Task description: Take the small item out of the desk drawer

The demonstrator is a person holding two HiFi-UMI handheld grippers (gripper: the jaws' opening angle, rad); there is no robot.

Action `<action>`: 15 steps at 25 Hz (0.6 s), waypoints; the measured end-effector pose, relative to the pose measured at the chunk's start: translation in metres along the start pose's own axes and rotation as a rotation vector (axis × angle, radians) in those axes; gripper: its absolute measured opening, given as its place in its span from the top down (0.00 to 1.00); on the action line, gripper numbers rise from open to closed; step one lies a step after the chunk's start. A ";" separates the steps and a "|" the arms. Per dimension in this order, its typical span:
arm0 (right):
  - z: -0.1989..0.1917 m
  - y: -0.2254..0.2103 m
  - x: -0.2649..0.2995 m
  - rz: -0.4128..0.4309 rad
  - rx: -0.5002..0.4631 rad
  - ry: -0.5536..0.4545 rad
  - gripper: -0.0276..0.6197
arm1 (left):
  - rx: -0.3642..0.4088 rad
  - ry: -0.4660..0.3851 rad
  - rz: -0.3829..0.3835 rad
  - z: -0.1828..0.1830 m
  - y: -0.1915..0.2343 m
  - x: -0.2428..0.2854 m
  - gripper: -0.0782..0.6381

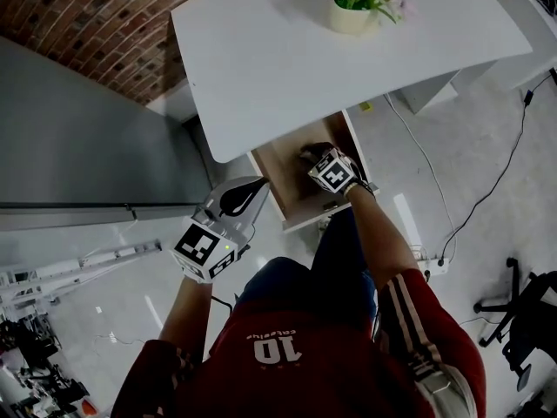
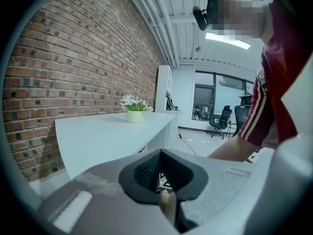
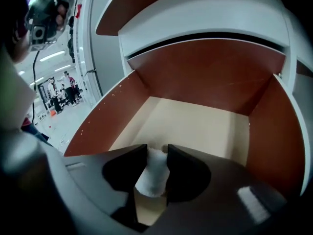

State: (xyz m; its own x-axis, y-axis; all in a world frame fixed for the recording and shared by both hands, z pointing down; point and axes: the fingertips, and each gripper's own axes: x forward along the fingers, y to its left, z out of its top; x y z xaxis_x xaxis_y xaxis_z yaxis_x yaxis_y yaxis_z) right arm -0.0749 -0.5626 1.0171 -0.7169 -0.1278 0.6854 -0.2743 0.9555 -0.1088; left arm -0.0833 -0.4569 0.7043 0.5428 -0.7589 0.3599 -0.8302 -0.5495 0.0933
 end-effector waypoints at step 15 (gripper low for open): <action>0.052 0.037 -0.081 -0.036 -0.061 -0.033 0.78 | 0.004 -0.056 -0.013 0.060 -0.015 -0.050 0.89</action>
State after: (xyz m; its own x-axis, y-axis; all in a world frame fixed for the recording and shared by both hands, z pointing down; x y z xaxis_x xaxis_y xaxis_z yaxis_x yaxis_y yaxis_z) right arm -0.0604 -0.5307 0.9202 -0.7281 -0.1703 0.6640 -0.2618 0.9643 -0.0398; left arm -0.0907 -0.4316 0.6296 0.5596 -0.7700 0.3064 -0.8227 -0.5607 0.0934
